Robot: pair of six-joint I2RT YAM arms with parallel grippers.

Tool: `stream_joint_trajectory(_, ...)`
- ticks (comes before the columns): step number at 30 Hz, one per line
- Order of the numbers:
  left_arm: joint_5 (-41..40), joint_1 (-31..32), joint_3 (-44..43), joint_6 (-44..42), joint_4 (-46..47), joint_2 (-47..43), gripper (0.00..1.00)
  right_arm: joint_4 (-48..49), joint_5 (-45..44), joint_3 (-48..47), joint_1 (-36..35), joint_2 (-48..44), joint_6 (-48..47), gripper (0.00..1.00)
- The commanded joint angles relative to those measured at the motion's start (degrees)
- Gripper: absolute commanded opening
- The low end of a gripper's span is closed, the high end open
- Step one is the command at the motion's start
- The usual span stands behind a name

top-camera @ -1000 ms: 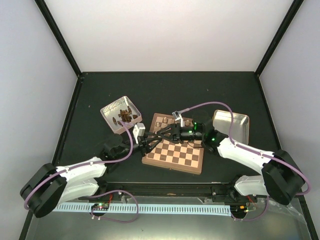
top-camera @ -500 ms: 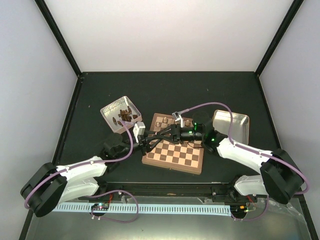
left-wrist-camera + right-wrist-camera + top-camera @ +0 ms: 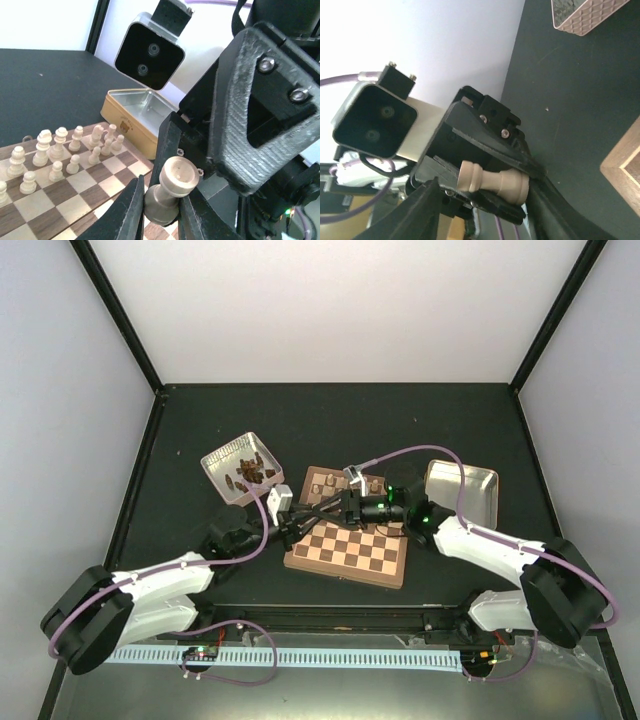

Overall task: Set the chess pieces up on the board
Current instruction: Place the chess piece on the chessboard.

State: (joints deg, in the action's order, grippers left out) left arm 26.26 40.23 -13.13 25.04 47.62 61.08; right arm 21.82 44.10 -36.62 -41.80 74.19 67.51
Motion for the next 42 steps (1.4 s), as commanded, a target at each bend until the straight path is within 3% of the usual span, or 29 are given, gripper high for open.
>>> stream_joint_trajectory(1, 2.0, 0.7, -4.3, -6.8, -5.5, -2.0, 0.02, -8.4, -3.2, -1.5, 0.0, -1.6, -6.1, 0.54)
stream_joint_trajectory(8, -0.6, 1.3, -8.3, -16.8, -17.3, -1.6, 0.02, -33.3, -18.1, -10.0, 0.0, -7.2, -22.9, 0.65)
stream_joint_trajectory(16, -3.7, 2.9, -12.4, -22.7, -24.6, 1.1, 0.02, -44.6, -24.6, -16.2, -0.5, -8.2, -32.7, 0.56)
stream_joint_trajectory(31, -3.6, 3.3, -15.0, -23.4, -27.0, 3.9, 0.02, -48.4, -25.5, -21.8, -5.3, -0.8, -36.7, 0.47)
stream_joint_trajectory(38, -3.2, 3.4, -15.0, -23.5, -26.9, 3.3, 0.02, -48.8, -26.7, -22.3, -5.5, 1.8, -35.6, 0.27)
stream_joint_trajectory(42, -3.2, 3.4, -14.7, -23.2, -25.9, 3.2, 0.02, -49.1, -26.5, -22.6, -5.8, 3.0, -34.7, 0.21)
